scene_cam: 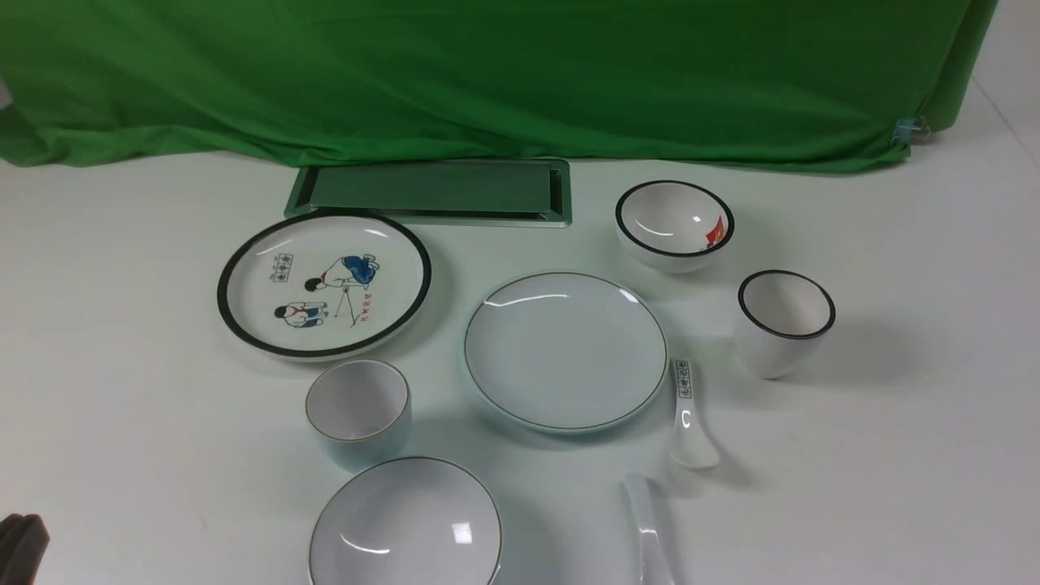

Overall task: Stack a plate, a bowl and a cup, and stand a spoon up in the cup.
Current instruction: Use the left arm to grab a blue rice bowl

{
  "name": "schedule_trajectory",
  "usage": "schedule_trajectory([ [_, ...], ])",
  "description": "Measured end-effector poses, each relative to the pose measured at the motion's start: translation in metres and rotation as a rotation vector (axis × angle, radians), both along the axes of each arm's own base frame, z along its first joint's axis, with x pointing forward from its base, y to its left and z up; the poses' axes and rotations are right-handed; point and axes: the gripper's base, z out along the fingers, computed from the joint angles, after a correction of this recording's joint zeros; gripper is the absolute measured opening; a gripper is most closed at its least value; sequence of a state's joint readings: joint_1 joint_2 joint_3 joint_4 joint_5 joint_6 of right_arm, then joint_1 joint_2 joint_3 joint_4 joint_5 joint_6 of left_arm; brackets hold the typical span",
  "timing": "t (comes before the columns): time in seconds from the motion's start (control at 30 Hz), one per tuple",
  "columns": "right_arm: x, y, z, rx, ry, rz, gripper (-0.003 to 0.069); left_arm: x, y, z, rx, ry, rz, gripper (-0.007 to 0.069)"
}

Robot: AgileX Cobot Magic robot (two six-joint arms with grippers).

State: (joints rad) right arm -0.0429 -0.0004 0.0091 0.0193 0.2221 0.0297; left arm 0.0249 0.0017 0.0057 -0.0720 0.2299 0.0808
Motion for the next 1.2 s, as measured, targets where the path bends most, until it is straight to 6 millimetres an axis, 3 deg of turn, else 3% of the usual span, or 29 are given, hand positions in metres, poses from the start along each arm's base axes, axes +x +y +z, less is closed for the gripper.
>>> schedule_trajectory([
  [0.53,0.000,0.000,0.000,0.011,-0.003,-0.002,0.0242,0.000,0.001,0.002,0.055,-0.026,0.007,-0.0029],
  [0.6,0.000,0.000,0.000,0.078,-0.007,-0.017,0.0242,0.001,0.000,0.006,-0.116,-0.073,0.010,-0.0029],
  [0.7,0.000,0.000,0.000,0.311,-0.022,-0.071,0.0242,0.001,-0.001,0.014,-0.573,-0.152,0.026,-0.0029],
  [0.73,0.000,0.000,0.000,0.335,-0.023,-0.077,0.0242,0.001,-0.001,0.015,-0.608,-0.156,0.027,-0.0029],
  [0.77,0.000,0.000,0.000,0.550,-0.038,-0.126,0.0242,0.001,-0.001,0.017,-0.883,-0.181,0.039,-0.0029],
  [0.8,0.000,0.000,0.000,0.609,-0.041,-0.139,0.0242,0.001,-0.001,0.017,-0.907,-0.183,0.040,-0.0029],
  [0.83,0.000,0.000,0.000,0.839,-0.055,-0.192,0.0242,0.001,-0.001,0.018,-1.037,-0.189,0.046,-0.0029],
  [0.87,0.000,0.000,0.000,0.864,-0.057,-0.198,0.0242,0.001,-0.001,0.018,-1.041,-0.189,0.046,-0.0029],
  [0.9,0.000,0.000,0.000,1.037,-0.067,-0.238,0.0242,0.001,0.000,0.019,-1.091,-0.197,0.049,-0.0029],
  [0.97,0.000,0.000,0.000,1.101,-0.071,-0.253,0.0242,0.001,0.001,0.020,-1.121,-0.210,0.052,-0.0029],
  [1.2,0.000,0.000,0.000,1.045,-0.069,-0.240,0.0242,0.000,0.006,0.025,-1.338,-0.286,0.067,-0.0029],
])
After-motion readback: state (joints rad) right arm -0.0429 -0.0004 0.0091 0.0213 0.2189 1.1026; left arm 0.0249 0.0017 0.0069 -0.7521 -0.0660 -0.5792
